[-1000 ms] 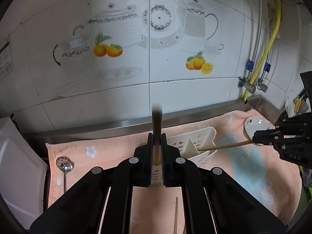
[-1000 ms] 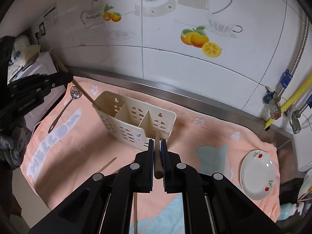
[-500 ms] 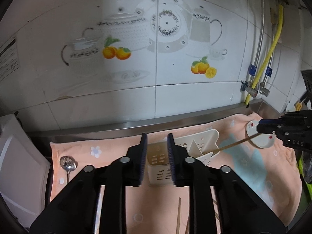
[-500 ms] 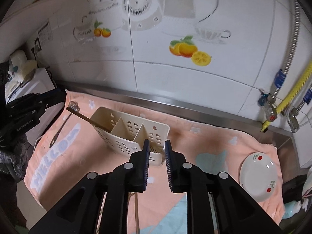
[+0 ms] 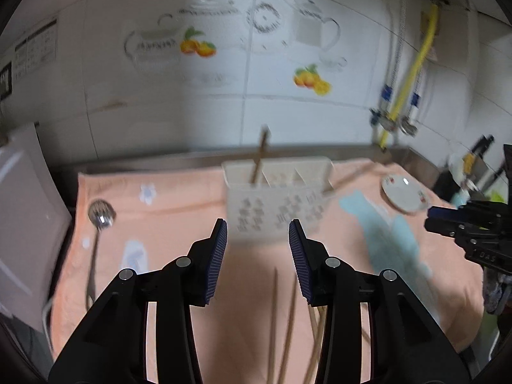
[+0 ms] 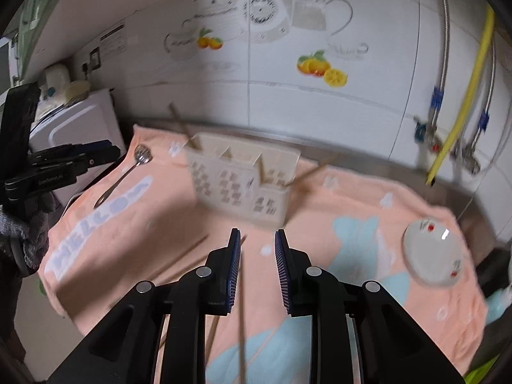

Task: Organize utensils
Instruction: 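Open both grippers to drop the chopsticks into the holder, then grasp another chopstick with left gripper while right gripper grasps one too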

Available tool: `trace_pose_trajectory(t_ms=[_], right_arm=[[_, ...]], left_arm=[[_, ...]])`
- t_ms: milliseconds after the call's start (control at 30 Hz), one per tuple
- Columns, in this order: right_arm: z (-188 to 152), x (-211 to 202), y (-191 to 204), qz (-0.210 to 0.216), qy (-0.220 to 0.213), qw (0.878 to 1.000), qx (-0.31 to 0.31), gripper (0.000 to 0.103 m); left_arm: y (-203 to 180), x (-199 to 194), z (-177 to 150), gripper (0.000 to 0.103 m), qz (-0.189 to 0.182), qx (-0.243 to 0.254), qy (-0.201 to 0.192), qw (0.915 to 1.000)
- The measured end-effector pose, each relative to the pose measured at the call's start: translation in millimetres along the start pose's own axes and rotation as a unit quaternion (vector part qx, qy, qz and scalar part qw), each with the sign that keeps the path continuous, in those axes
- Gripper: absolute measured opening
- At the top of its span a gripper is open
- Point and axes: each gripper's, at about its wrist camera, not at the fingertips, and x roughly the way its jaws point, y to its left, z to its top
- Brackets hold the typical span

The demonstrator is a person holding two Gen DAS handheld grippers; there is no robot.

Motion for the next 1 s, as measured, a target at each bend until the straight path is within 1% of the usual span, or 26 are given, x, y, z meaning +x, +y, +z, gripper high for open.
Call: trace_pose_trajectory(t_ms=[100, 200, 267, 333, 400, 500, 533, 567, 600, 667, 733, 833, 867, 1000], right_arm=[[-29.5, 0.0, 5.0, -0.006, -0.002, 1.000, 0.004, 0.022], [-59.9, 4.4, 7.1, 0.002, 0.006, 1.000, 0.021, 0.022], [-73.5, 6.7, 8.4, 0.002, 0.011, 1.000, 0.027, 0.022], [-87.9, 9.4, 10.5, -0.009, 0.014, 1.000, 0.027, 0.022], [-100.0, 12.2, 11.7, -0.016, 0.018, 0.999, 0.028, 0.022], [-118.1, 18.5, 12.7, -0.020, 0.028, 0.999, 0.042, 0.022], [-122.6, 20.3, 13.1, -0.023, 0.030, 0.998, 0.044, 0.022], [-127.5, 22.4, 12.8, -0.025, 0.033, 0.998, 0.047, 0.022], [-131.5, 24.1, 12.9, -0.025, 0.036, 0.998, 0.051, 0.022], [-137.5, 26.7, 10.7, -0.022, 0.041, 0.997, 0.058, 0.022], [-144.3, 29.8, 10.2, -0.022, 0.048, 0.997, 0.064, 0.022], [-150.4, 33.3, 8.2, -0.023, 0.054, 0.996, 0.070, 0.022], [-151.8, 34.4, 7.5, -0.022, 0.055, 0.996, 0.073, 0.022], [-156.2, 38.4, 6.5, -0.020, 0.059, 0.995, 0.082, 0.022]], left_arm=[[-8.3, -3.7, -30.0, 0.041, -0.013, 0.007, 0.012, 0.9998], [-16.2, -5.0, -59.6, 0.041, -0.027, 0.014, 0.029, 0.9991], [-21.7, -4.5, -78.0, 0.041, -0.034, 0.023, 0.042, 0.9983], [-27.9, -3.6, -95.9, 0.041, -0.043, 0.033, 0.057, 0.9969], [-36.4, 0.2, -117.4, 0.041, -0.053, 0.049, 0.080, 0.9942], [-45.9, 9.1, -141.9, 0.040, -0.054, 0.069, 0.109, 0.9901], [-48.3, 12.4, -149.0, 0.037, -0.057, 0.074, 0.118, 0.9886], [-50.4, 15.1, -153.8, 0.032, -0.062, 0.076, 0.126, 0.9872], [-52.5, 18.8, -159.6, 0.030, -0.066, 0.079, 0.136, 0.9854], [-53.8, 23.7, -166.8, 0.023, -0.068, 0.084, 0.146, 0.9835], [-54.7, 27.9, -171.7, 0.020, -0.066, 0.090, 0.152, 0.9820], [-56.8, 31.4, -175.7, 0.018, -0.062, 0.096, 0.157, 0.9810], [-56.5, 33.0, -177.2, 0.015, -0.062, 0.096, 0.160, 0.9805], [-52.6, 38.6, -180.7, 0.014, -0.058, 0.089, 0.168, 0.9801]])
